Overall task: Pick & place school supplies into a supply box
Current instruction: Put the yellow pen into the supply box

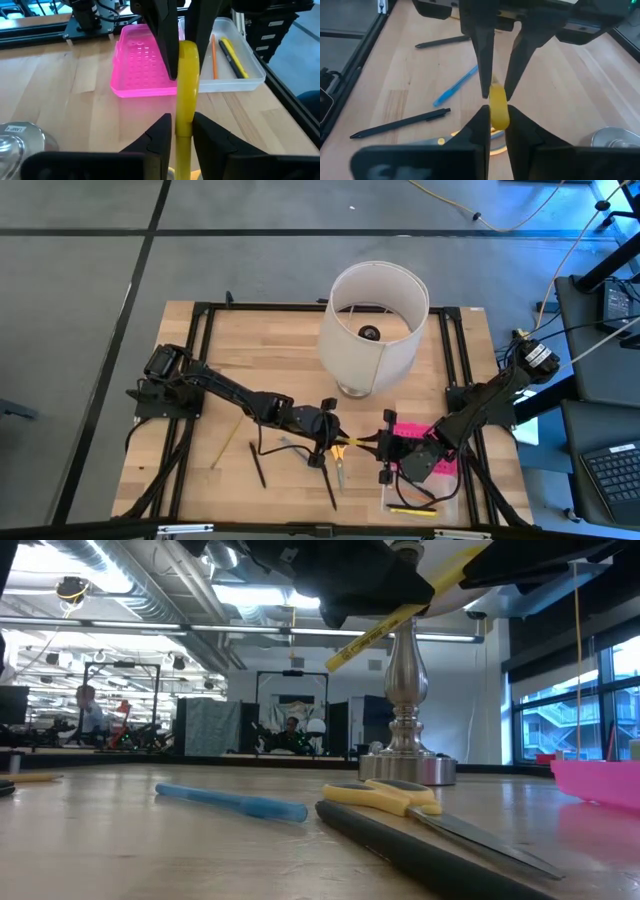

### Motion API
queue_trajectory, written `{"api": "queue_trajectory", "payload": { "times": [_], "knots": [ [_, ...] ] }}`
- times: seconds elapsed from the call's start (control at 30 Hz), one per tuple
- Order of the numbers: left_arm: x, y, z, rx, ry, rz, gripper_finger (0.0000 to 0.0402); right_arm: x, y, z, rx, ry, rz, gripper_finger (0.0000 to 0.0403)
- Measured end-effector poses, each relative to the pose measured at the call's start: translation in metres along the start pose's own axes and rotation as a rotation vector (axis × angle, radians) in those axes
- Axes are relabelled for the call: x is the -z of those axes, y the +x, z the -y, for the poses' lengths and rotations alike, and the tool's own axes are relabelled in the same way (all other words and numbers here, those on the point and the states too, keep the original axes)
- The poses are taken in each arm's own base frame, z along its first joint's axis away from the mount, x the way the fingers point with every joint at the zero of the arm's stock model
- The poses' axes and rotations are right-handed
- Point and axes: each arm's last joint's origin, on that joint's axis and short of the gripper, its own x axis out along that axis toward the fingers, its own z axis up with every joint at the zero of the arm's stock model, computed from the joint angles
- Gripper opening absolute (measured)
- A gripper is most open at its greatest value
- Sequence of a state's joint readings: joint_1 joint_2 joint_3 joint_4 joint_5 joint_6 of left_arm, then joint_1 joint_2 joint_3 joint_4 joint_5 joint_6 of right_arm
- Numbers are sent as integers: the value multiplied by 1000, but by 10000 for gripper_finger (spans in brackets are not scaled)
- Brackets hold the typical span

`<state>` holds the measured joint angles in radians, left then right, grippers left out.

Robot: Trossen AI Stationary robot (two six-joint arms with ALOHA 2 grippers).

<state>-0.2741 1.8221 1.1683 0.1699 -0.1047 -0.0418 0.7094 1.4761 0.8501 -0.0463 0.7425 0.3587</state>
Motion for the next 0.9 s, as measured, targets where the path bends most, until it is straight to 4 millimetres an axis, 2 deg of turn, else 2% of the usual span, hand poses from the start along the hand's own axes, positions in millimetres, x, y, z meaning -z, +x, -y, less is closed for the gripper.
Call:
{"api": "queue_trajectory", "payload": {
  "times": [0.37,0.53,0.67,0.77,0.9],
  "knots": [
    [0,-1,-1,4,3,-6,116,8,0,2,-9,25,-74,46],
    [0,-3,-1,-11,5,-22,120,9,-9,5,-100,70,-161,46],
    [2,-3,-4,-19,4,-42,117,3,-31,9,-167,131,-181,46],
    [3,-3,-7,-27,1,-52,117,-2,-58,13,-274,210,-215,46],
    [4,-3,-10,-33,-1,-66,116,-3,-96,23,-422,402,-350,46]
  ]
}}
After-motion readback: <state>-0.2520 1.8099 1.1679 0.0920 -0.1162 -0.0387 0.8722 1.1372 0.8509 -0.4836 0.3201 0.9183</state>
